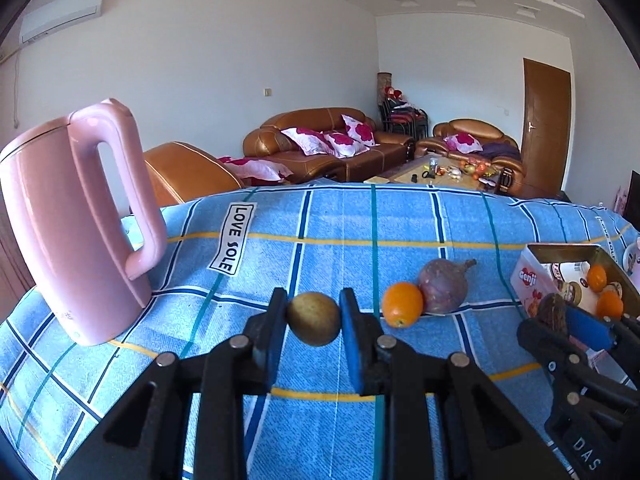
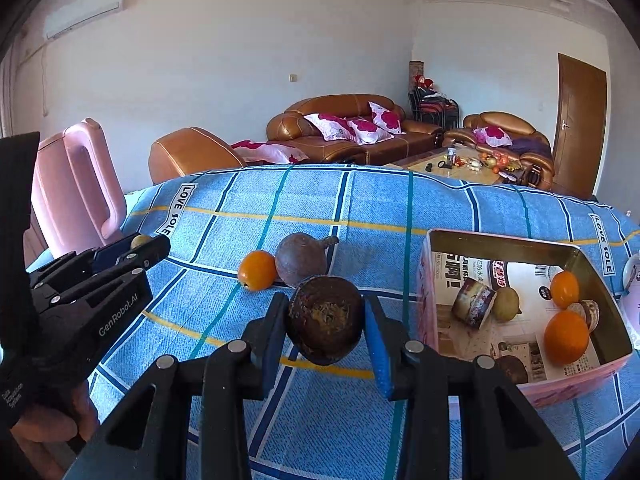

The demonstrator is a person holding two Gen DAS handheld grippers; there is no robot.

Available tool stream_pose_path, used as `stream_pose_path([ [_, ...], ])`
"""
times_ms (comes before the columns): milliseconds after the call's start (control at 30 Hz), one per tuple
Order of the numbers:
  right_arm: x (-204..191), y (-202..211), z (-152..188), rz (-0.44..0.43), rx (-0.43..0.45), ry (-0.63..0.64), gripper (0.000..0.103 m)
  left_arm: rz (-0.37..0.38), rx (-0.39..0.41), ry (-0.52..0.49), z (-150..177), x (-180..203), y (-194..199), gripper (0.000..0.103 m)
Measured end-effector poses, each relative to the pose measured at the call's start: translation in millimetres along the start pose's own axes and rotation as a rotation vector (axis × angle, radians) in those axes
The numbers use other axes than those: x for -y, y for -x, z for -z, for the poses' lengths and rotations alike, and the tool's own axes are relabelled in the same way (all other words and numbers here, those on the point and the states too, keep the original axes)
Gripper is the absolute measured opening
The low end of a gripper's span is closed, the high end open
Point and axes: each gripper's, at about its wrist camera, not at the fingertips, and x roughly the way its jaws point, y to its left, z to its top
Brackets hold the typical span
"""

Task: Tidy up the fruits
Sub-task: 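Carry the dark fruit with the right tool while the left tool carries the kiwi toward the box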

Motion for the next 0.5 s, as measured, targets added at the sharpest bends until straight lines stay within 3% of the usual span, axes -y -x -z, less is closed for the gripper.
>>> stream_pose_path([
  [500, 5.5, 18.5, 10.8, 0.05, 0.015, 0.024, 0.04, -0.017, 0.05, -0.038, 15.5, 26.4, 30.6, 0.028],
])
